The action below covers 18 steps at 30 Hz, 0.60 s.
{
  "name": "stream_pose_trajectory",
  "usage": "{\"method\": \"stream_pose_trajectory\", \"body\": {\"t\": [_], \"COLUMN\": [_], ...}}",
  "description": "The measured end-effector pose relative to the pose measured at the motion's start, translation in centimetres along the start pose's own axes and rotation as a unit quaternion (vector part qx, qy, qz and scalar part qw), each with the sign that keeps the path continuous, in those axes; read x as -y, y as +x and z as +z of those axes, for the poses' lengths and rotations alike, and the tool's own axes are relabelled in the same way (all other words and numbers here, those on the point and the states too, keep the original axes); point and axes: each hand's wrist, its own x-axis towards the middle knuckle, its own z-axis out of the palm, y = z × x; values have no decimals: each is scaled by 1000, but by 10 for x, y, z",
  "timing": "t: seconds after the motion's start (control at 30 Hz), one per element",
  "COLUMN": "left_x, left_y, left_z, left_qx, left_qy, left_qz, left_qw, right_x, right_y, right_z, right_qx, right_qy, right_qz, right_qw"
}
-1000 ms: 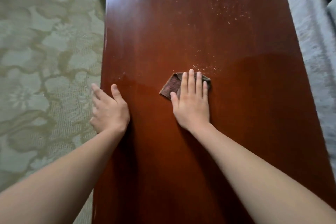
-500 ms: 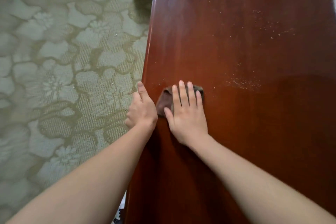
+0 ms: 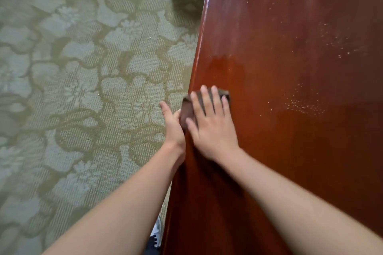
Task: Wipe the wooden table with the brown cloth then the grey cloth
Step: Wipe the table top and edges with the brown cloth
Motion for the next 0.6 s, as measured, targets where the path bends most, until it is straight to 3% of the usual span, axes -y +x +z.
{"method": "stream_pose_trajectory", "body": {"t": [0.13, 0.37, 0.5, 0.6], "left_x": [5, 7, 9, 11], "left_y": [4, 13, 14, 10], "left_z": [-13, -13, -9, 0], "left_qx": [11, -8, 13, -16], "left_qy": [-22, -25, -2, 14], "left_qz": [7, -18, 0, 9], "left_qw": [1000, 999, 1000, 1000], "right_x": [17, 8, -16, -17], "right_y": [-24, 69, 128, 115], "right_z": [7, 2, -18, -22], "right_qx": [2, -44, 3, 2], "right_qy": [-8, -8, 2, -3], "right_qz": [17, 76, 101, 93], "right_qw": [1000, 996, 995, 996]}}
